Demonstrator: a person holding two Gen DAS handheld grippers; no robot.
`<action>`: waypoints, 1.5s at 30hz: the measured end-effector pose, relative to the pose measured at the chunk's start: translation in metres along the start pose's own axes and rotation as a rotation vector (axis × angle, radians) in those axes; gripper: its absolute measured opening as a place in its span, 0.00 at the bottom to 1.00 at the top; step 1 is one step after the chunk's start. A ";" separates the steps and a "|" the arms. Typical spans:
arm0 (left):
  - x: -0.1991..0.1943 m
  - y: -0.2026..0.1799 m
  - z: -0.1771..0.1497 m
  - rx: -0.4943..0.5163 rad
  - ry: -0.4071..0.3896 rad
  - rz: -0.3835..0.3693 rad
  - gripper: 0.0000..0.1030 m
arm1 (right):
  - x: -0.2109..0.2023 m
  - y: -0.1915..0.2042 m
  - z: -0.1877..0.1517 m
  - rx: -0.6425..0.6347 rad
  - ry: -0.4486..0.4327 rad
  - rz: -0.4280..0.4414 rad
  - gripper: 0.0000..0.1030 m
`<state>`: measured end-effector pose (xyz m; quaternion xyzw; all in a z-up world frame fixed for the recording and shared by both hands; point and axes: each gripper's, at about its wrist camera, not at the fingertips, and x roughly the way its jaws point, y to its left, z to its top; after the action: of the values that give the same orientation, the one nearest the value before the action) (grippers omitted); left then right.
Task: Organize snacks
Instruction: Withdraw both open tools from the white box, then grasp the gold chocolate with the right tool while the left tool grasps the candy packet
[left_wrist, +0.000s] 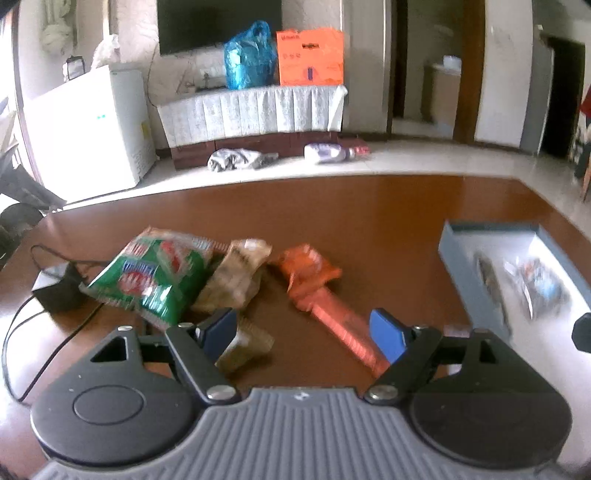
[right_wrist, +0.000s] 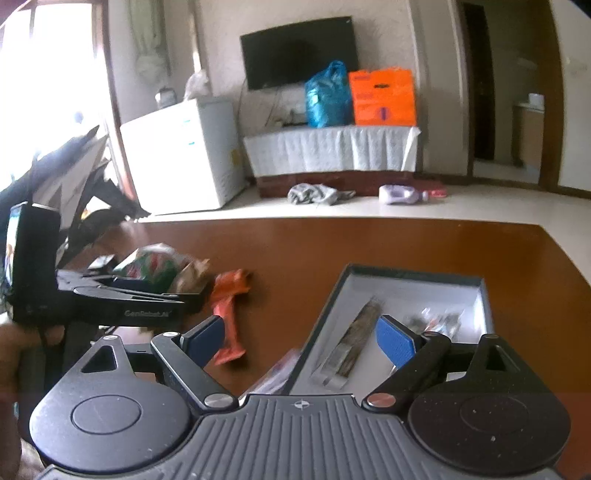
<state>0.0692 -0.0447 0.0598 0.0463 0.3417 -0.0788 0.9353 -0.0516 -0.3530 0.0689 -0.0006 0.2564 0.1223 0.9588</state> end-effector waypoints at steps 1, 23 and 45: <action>-0.005 0.003 -0.005 0.001 0.010 -0.006 0.78 | -0.002 0.009 -0.004 -0.028 0.008 -0.006 0.86; -0.041 -0.002 -0.041 0.063 0.107 -0.087 0.78 | 0.037 0.077 -0.042 -0.242 0.212 -0.042 0.29; -0.025 -0.024 -0.057 0.089 0.267 -0.278 0.56 | 0.016 0.038 -0.012 0.029 0.028 0.045 0.07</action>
<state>0.0103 -0.0577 0.0313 0.0498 0.4620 -0.2155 0.8588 -0.0528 -0.3135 0.0524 0.0171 0.2716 0.1400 0.9520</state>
